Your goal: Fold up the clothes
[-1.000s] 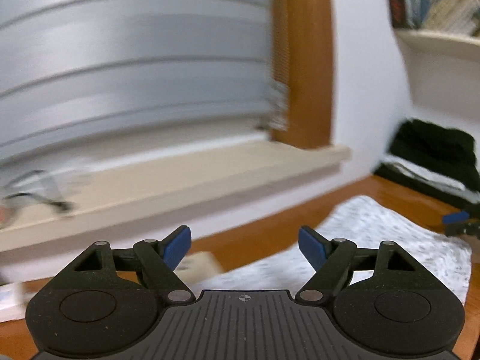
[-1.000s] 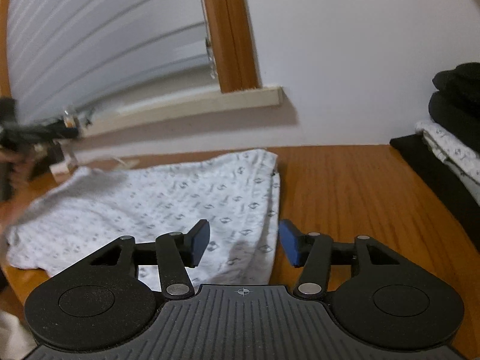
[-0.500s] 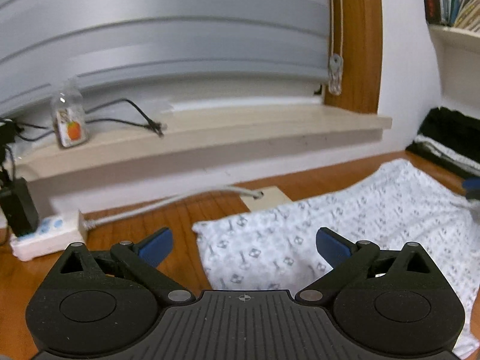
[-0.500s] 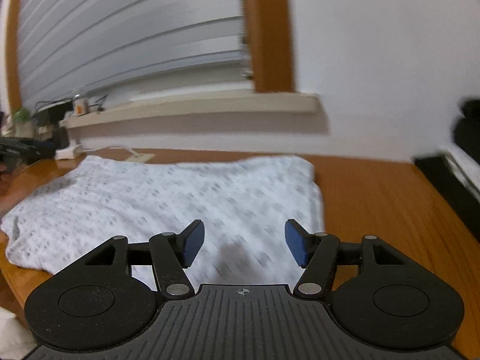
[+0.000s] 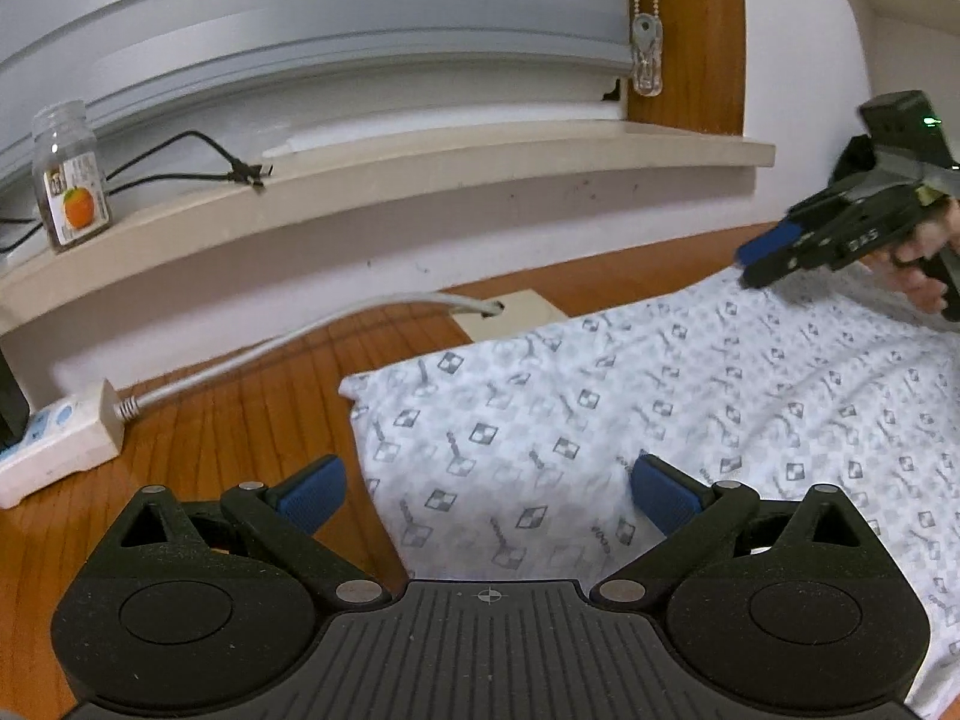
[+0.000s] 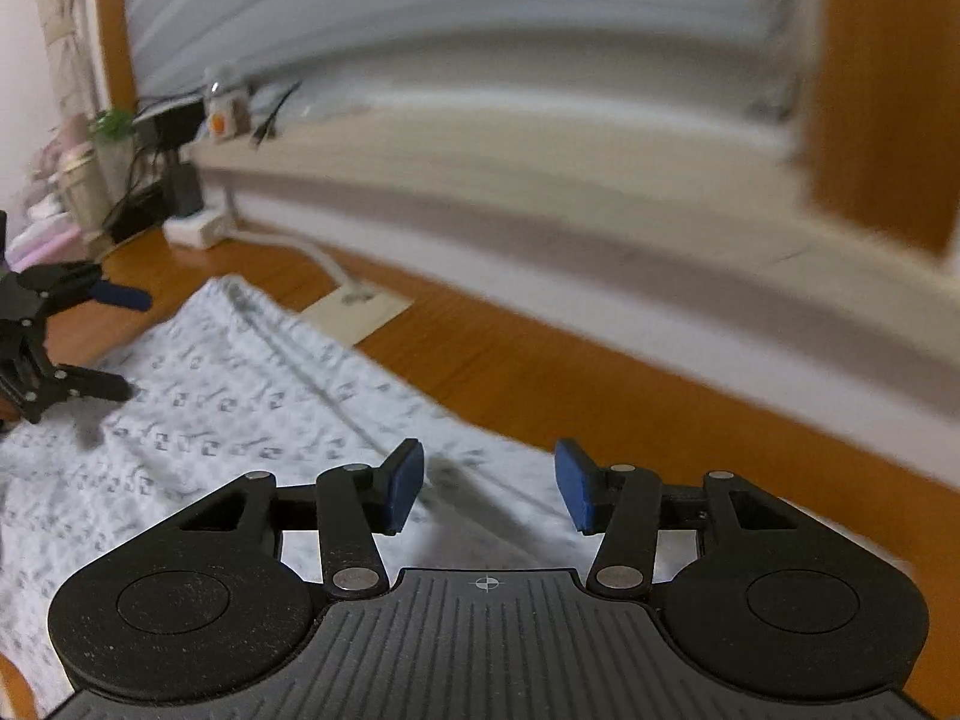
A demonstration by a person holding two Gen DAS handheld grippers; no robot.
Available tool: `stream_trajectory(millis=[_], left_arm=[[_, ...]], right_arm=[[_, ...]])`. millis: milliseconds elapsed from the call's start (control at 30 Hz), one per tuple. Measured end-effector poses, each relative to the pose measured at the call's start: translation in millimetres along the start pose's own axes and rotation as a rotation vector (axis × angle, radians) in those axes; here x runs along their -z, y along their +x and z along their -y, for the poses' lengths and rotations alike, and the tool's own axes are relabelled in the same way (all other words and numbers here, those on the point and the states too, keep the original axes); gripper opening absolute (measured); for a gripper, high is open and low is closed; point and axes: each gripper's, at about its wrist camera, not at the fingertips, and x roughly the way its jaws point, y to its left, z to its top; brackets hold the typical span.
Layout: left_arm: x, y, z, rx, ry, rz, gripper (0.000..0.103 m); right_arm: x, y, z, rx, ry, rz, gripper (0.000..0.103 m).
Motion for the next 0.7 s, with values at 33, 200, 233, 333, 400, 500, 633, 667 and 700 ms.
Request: stream_trajectory(millis=[33,200,233,333,400,500,633,667,700], left_arm=[[1,1,0,0.003,0.001,-0.004,0.101],[4,5,0,0.003,0.010,-0.029,0.101],[4,5,0,0.004,0.008,-0.030,0.101],[5,6,-1,0.001,0.005,-0.041,0.101],[5,7,-2,0.004,0.000,-0.046,0.101],[4,8,-4,0.008,-0.011,-0.052,0.101],[4,9,-8,0.024,-0.037,-0.063,0.101],[4,10,-9,0.027,-0.044,-0.065,0.101],[4,10,-10,0.029,-0.049,-0.067,0.101]], right_arm=[[0,5,-2,-0.008,-0.011,-0.015,0.050],[3,7,1,-0.006,0.033,0.017,0.003],[3,1,4,0.033,0.056,0.060,0.002],[1,-7,12,0.119,0.115,0.126,0.004],[-2,0,10,0.072,0.103,0.092,0.010],[-11,15,-5,-0.011,0.048,0.043,0.025],[-27,39,-39,-0.084,-0.083,-0.006,0.039],[-29,43,-45,-0.084,-0.111,-0.013,0.043],[-32,47,-52,-0.082,-0.136,-0.022,0.044]])
